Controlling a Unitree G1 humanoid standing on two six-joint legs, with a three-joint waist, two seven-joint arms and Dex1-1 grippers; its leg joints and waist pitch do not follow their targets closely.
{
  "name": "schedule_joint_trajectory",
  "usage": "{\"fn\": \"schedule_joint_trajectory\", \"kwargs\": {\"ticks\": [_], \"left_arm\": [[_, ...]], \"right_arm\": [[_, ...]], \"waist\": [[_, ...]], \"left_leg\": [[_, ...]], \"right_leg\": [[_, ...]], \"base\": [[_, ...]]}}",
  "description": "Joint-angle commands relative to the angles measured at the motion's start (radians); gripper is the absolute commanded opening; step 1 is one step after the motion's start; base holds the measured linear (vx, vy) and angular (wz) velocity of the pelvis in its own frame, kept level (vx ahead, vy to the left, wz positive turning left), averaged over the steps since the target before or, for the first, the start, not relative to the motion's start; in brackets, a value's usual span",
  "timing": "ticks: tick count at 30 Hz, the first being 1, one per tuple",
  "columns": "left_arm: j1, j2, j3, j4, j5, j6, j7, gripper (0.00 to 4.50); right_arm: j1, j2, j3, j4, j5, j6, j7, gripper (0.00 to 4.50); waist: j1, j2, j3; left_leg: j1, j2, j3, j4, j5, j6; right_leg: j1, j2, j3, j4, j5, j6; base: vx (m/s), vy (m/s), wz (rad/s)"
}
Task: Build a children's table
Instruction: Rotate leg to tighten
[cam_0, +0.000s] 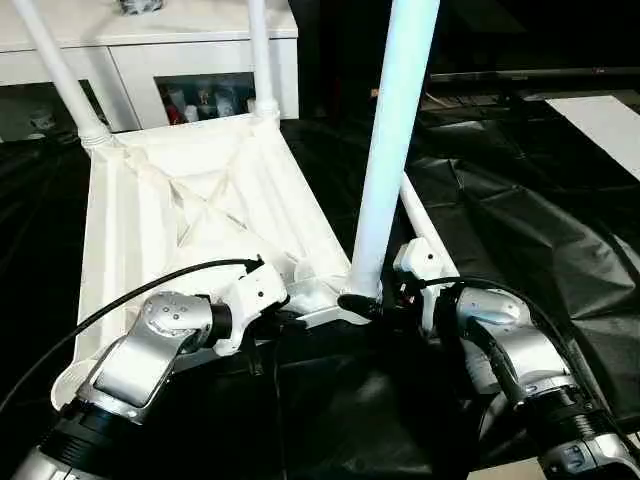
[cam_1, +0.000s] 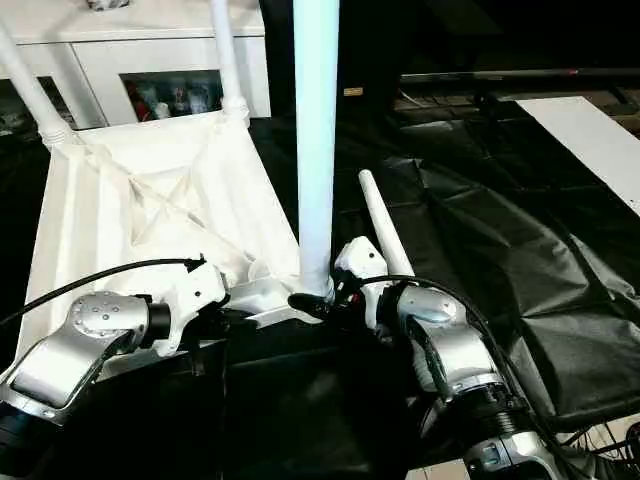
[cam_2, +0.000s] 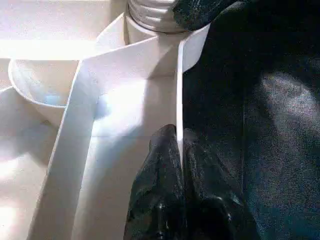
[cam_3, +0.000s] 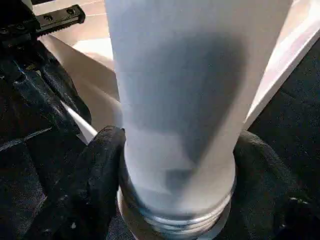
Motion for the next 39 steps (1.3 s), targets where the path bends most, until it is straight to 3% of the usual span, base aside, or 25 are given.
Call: {"fn": "schedule_joint_trajectory", "kwargs": {"ticks": [1, 5, 10, 13, 15, 17, 20, 21, 23, 25, 28, 30, 31, 35, 39], "left_arm": [[0.012, -0.006, -0.02, -0.022, -0.027, -0.006, -0.022, 0.0], [0.013, -0.004, -0.024, -0.021, -0.031, -0.002, -0.029, 0.0], [0.008, -0.02, -0.025, -0.001, -0.019, 0.01, -0.007, 0.0], [-0.021, -0.065, -0.03, 0.05, 0.015, 0.037, 0.063, 0.0], [-0.048, -0.116, -0.031, 0.091, 0.032, 0.069, 0.124, 0.0], [-0.065, -0.148, -0.027, 0.113, 0.037, 0.09, 0.16, 0.0], [-0.11, -0.228, -0.021, 0.189, 0.057, 0.124, 0.252, 0.0], [-0.14, -0.275, -0.017, 0.243, 0.074, 0.134, 0.313, 0.0], [-0.157, -0.299, -0.015, 0.273, 0.082, 0.136, 0.346, 0.0], [-0.183, -0.336, -0.011, 0.309, 0.085, 0.136, 0.381, 0.0], [-0.19, -0.349, -0.011, 0.311, 0.089, 0.128, 0.378, 0.0], [-0.181, -0.331, -0.02, 0.29, 0.09, 0.112, 0.356, 0.0], [-0.176, -0.324, -0.019, 0.28, 0.088, 0.114, 0.349, 0.0], [-0.158, -0.284, -0.021, 0.248, 0.086, 0.093, 0.3, 0.0], [-0.128, -0.225, -0.021, 0.195, 0.065, 0.076, 0.232, 0.0]], "right_arm": [[0.007, 0.002, 0.013, -0.007, 0.011, 0.004, 0.01, 2.79], [0.015, 0.011, 0.011, -0.011, 0.009, 0.01, 0.01, 2.73], [0.016, 0.049, -0.011, 0.023, -0.013, 0.022, -0.087, 2.72], [0.002, 0.125, -0.057, 0.097, -0.04, 0.037, -0.286, 2.71], [-0.006, 0.181, -0.084, 0.145, -0.051, 0.05, -0.412, 2.7], [-0.013, 0.208, -0.096, 0.171, -0.056, 0.054, -0.471, 2.7], [-0.048, 0.271, -0.119, 0.25, -0.071, 0.054, -0.606, 2.69], [-0.068, 0.297, -0.101, 0.288, -0.1, 0.041, -0.658, 2.69], [-0.08, 0.309, -0.089, 0.305, -0.117, 0.038, -0.684, 2.69], [-0.104, 0.33, -0.081, 0.336, -0.141, 0.037, -0.74, 2.69], [-0.12, 0.351, -0.103, 0.353, -0.115, 0.021, -0.712, 2.69], [-0.113, 0.347, -0.104, 0.326, -0.091, -0.003, -0.646, 2.69], [-0.107, 0.343, -0.105, 0.31, -0.081, -0.012, -0.621, 3.04], [-0.093, 0.31, -0.101, 0.256, -0.053, -0.04, -0.532, 3.44], [-0.059, 0.23, -0.075, 0.151, -0.015, -0.002, -0.391, 3.84]], "waist": [[0.002, -0.002, -0.054], [0.003, -0.002, -0.056], [0.001, -0.002, -0.053], [-0.007, -0.002, -0.047], [-0.016, -0.004, -0.042], [-0.017, -0.003, -0.04], [-0.019, -0.001, -0.038], [-0.019, -0.002, -0.036], [-0.017, -0.003, -0.037], [-0.017, -0.005, -0.036], [-0.017, -0.003, -0.035], [-0.015, -0.004, -0.039], [-0.014, -0.003, -0.041], [-0.011, -0.002, -0.044], [-0.004, -0.003, -0.046]], "left_leg": [[0.008, 0.051, -0.014, -0.057, -0.142, 0.074], [0.007, 0.05, -0.014, -0.055, -0.125, 0.081], [0.007, 0.05, -0.014, -0.057, -0.138, 0.076], [0.009, 0.05, -0.015, -0.062, -0.176, 0.051], [0.01, 0.047, -0.018, -0.068, -0.232, 0.012], [0.013, 0.046, -0.022, -0.07, -0.271, -0.005], [0.021, 0.046, -0.02, -0.071, -0.304, -0.01], [0.023, 0.045, -0.021, -0.072, -0.321, -0.015], [0.023, 0.044, -0.025, -0.072, -0.336, -0.019], [0.025, 0.043, -0.024, -0.073, -0.345, -0.013], [0.028, 0.043, -0.026, -0.074, -0.377, -0.008], [0.023, 0.046, -0.028, -0.078, -0.361, 0.0], [0.022, 0.048, -0.028, -0.079, -0.35, 0.002], [0.013, 0.05, -0.022, -0.078, -0.279, 0.026], [0.013, 0.049, -0.018, -0.073, -0.222, 0.057]], "right_leg": [[0.054, -0.073, 0.045, -0.065, -0.082, -0.245], [0.055, -0.073, 0.045, -0.061, -0.055, -0.25], [0.054, -0.074, 0.045, -0.064, -0.085, -0.246], [0.049, -0.074, 0.046, -0.071, -0.155, -0.236], [0.047, -0.077, 0.046, -0.082, -0.29, -0.205], [0.043, -0.08, 0.045, -0.093, -0.391, -0.171], [0.03, -0.077, 0.05, -0.1, -0.417, -0.156], [0.028, -0.075, 0.049, -0.103, -0.432, -0.147], [0.031, -0.08, 0.048, -0.104, -0.456, -0.132], [0.026, -0.077, 0.048, -0.108, -0.464, -0.122], [0.025, -0.081, 0.049, -0.113, -0.504, -0.107], [0.031, -0.082, 0.047, -0.112, -0.475, -0.1], [0.032, -0.083, 0.048, -0.11, -0.454, -0.104], [0.042, -0.082, 0.049, -0.098, -0.312, -0.152], [0.049, -0.08, 0.048, -0.094, -0.249, -0.173]], "base": [[0.0, 0.0, 0.0], [0.0, 0.0, 0.0], [0.0, 0.0, 0.0], [0.0, 0.0, 0.0], [0.0, 0.0, 0.0], [-0.05, -0.003, -0.05], [0.0, 0.0, 0.0], [0.0, 0.0, 0.0], [0.0, 0.0, 0.0], [0.0, 0.0, 0.0], [0.0, 0.0, 0.0], [0.0, 0.0, 0.0], [0.0, 0.0, 0.0], [0.0, 0.0, 0.0], [0.0, 0.0, 0.0]]}}
